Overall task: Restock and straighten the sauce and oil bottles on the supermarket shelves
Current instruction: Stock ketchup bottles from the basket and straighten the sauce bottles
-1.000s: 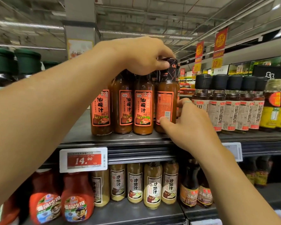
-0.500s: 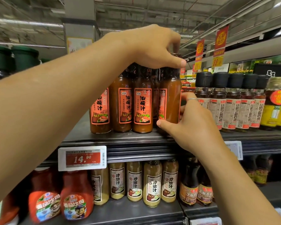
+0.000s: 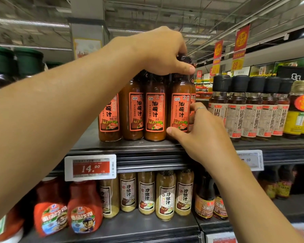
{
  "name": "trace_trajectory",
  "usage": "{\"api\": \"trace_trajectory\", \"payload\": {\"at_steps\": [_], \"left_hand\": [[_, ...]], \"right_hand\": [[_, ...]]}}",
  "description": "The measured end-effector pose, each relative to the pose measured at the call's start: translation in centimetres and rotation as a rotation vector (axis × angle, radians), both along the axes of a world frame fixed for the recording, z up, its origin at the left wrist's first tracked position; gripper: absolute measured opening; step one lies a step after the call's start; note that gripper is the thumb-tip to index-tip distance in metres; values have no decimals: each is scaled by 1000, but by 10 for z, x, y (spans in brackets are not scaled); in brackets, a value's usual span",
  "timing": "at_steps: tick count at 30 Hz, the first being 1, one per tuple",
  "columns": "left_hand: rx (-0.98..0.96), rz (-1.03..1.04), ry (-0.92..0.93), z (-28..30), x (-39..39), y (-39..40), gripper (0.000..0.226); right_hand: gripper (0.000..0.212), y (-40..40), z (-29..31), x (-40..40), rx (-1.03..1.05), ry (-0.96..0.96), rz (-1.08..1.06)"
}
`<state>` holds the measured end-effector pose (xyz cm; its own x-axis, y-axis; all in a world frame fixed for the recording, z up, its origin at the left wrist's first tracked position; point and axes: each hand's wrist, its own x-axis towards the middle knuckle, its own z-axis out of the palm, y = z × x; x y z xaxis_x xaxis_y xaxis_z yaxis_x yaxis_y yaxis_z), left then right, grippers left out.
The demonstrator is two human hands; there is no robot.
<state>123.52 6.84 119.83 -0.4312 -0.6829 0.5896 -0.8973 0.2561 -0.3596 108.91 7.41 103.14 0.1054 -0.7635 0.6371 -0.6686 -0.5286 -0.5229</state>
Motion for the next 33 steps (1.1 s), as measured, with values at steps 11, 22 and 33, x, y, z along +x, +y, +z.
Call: {"api": "trace_trajectory", "payload": {"at_steps": [11, 22, 33], "left_hand": [[-136, -14, 112, -20, 6, 16, 61], [-314, 135, 850, -97, 79, 79, 81], [106, -31, 1264, -138, 89, 75, 72]], "right_hand": [[71, -2, -1, 2, -18, 3, 5], [66, -6, -5, 1, -47, -6, 7], [59, -8, -2, 3, -35, 30, -11]]}}
